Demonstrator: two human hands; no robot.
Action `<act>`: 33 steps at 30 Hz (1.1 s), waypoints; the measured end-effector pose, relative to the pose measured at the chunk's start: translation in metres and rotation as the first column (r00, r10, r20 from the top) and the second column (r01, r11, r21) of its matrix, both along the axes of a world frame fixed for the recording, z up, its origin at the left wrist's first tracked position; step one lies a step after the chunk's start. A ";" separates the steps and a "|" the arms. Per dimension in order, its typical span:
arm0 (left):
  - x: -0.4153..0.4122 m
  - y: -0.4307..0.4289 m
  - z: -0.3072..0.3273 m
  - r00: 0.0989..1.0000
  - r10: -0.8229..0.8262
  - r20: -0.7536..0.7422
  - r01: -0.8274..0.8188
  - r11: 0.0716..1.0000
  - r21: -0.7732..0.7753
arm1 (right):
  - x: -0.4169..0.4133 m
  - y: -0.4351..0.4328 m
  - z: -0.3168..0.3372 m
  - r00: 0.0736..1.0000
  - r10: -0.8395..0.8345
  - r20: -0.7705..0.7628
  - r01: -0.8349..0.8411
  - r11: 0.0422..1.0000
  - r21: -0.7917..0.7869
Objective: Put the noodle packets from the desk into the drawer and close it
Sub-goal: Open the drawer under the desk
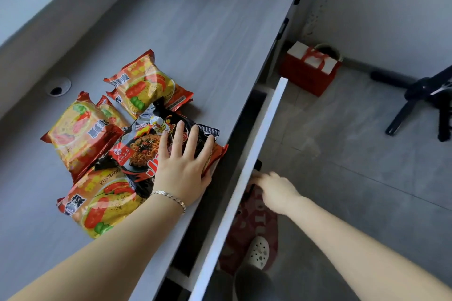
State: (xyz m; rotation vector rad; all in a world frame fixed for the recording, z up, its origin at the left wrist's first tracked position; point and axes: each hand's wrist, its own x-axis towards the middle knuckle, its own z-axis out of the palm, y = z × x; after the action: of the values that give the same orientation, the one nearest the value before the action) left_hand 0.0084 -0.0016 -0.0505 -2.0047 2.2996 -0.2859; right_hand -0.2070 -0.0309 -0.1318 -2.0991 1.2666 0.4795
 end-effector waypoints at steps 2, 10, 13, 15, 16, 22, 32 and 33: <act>-0.003 -0.001 0.003 1.000 0.006 -0.006 -0.006 1.000 0.008 | -0.024 0.005 0.015 0.822 -0.543 0.170 0.531 0.840 0.115; -0.015 -0.006 0.009 0.997 0.073 0.015 -0.074 0.994 0.082 | -0.026 0.007 0.061 0.942 -0.318 -0.109 0.285 0.927 -0.242; -0.017 -0.004 0.009 0.996 0.081 0.024 -0.083 0.992 0.090 | -0.044 0.011 0.050 0.901 -0.116 -0.418 0.030 0.978 -0.205; -0.017 -0.003 0.008 0.997 0.075 0.026 -0.077 0.993 0.088 | -0.059 0.014 0.050 0.892 -0.123 -0.434 0.032 0.977 -0.211; -0.018 -0.003 0.009 0.997 0.075 0.027 -0.077 0.993 0.091 | -0.066 0.016 0.051 0.890 -0.135 -0.436 0.044 0.976 -0.213; -0.021 -0.002 0.010 0.995 0.097 0.017 -0.098 0.987 0.126 | -0.117 0.035 0.053 0.842 -0.201 -0.501 0.104 0.971 -0.216; -0.022 -0.002 0.014 0.992 0.127 0.013 -0.127 0.970 0.206 | -0.159 0.049 0.052 0.742 -0.227 -0.631 0.151 0.973 -0.173; -0.021 -0.002 0.017 0.992 0.124 0.003 -0.121 0.970 0.212 | -0.152 0.047 0.053 0.709 -0.219 -0.671 0.162 0.976 -0.147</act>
State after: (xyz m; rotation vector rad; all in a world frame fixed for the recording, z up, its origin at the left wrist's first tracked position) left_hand -0.0126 -0.0039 -0.0337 -2.0324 2.0986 -0.0199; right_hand -0.3591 0.0161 -0.0785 -1.8647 1.9167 1.2098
